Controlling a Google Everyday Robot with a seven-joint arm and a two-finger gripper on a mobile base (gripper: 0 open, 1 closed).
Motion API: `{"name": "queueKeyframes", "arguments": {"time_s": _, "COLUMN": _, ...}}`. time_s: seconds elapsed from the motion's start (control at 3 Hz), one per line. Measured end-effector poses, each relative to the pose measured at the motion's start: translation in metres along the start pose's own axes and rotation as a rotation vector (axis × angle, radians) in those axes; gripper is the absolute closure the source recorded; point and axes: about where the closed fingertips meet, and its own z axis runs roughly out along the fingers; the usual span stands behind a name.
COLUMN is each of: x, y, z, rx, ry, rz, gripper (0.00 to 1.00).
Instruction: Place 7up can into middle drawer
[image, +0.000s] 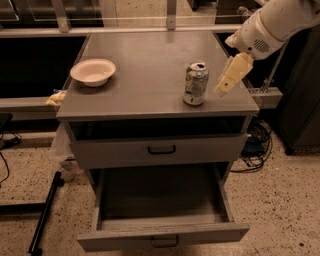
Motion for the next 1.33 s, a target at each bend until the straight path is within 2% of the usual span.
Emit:
{"name": "queueKeyframes", "arguments": {"time_s": 0.33, "x": -0.010, "y": -0.003, "z": 0.022, "rx": -0.032, "ry": -0.052, "rz": 0.014, "gripper": 0.00}}
{"name": "queueKeyframes", "arguments": {"time_s": 1.33, "x": -0.029, "y": -0.014, "z": 0.075, "rx": -0.062, "ry": -0.181, "rz": 0.020, "gripper": 0.00}}
